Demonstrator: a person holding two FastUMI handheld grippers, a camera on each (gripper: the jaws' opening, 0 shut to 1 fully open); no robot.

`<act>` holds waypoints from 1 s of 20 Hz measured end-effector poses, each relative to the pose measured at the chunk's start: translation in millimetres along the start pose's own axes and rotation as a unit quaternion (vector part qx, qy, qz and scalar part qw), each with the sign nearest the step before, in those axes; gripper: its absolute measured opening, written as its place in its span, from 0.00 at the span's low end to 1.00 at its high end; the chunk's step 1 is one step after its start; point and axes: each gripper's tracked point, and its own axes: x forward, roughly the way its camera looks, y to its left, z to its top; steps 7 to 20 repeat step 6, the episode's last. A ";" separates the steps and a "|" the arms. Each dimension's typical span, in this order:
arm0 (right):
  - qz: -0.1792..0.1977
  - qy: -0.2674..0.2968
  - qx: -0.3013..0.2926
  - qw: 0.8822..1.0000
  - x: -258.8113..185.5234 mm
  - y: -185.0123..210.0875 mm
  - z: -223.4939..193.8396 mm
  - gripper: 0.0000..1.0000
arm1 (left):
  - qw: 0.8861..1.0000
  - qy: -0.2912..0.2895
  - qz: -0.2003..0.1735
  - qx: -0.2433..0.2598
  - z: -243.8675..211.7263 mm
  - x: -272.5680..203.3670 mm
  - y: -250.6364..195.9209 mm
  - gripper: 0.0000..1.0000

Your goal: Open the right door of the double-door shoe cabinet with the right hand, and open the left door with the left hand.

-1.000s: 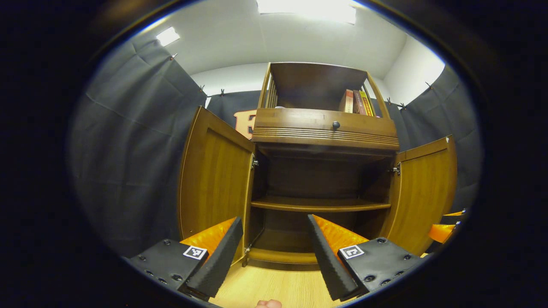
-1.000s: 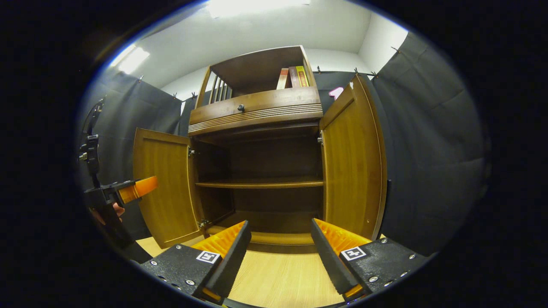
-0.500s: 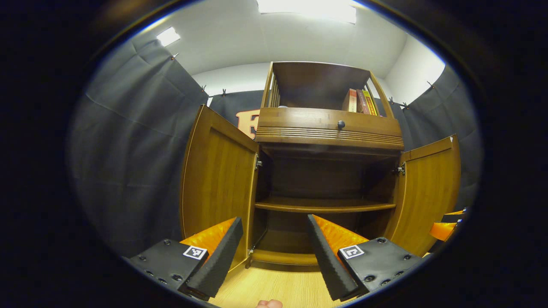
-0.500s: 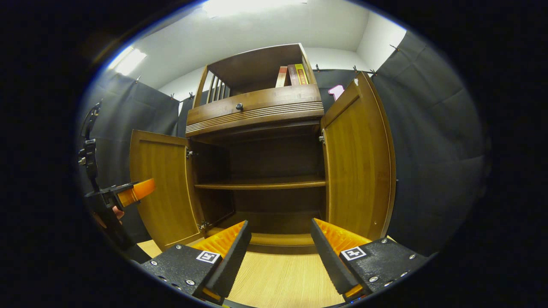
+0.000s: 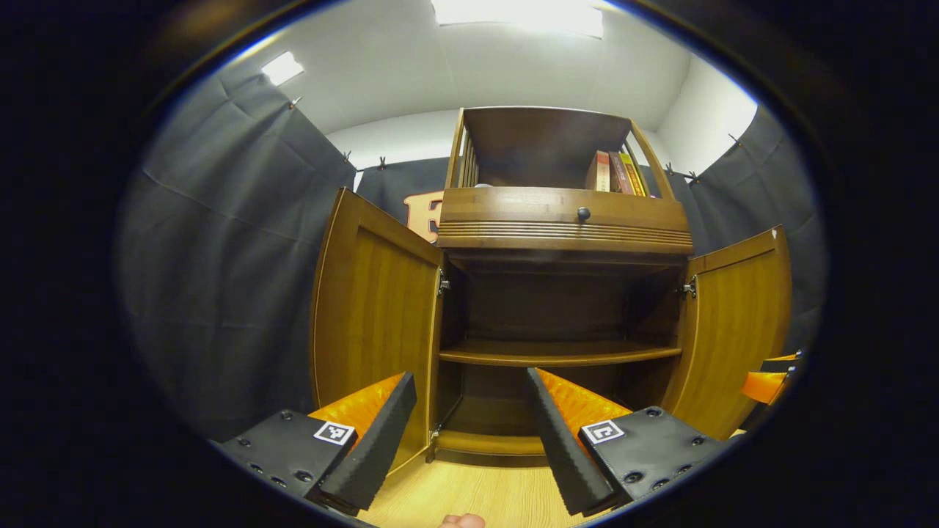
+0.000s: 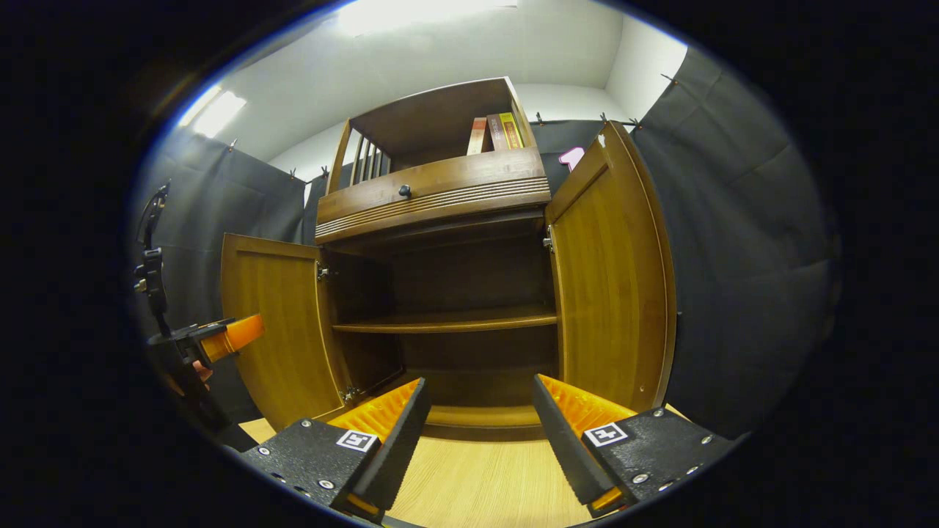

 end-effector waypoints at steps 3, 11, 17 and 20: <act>-0.004 0.002 0.004 1.000 -2.5 -2.6 -1.0 0.87 | 1.000 0.000 -0.002 0.001 0.4 0.7 -3.3 0.95; -0.005 0.000 0.004 1.000 -6.3 -4.8 1.3 0.87 | 1.000 -0.005 -0.007 -0.005 3.1 -1.4 -8.0 0.95; -0.005 0.000 0.004 1.000 -6.3 -4.8 1.3 0.87 | 1.000 -0.005 -0.007 -0.005 3.1 -1.4 -8.0 0.95; -0.005 0.000 0.004 1.000 -6.3 -4.8 1.3 0.87 | 1.000 -0.005 -0.007 -0.005 3.1 -1.4 -8.0 0.95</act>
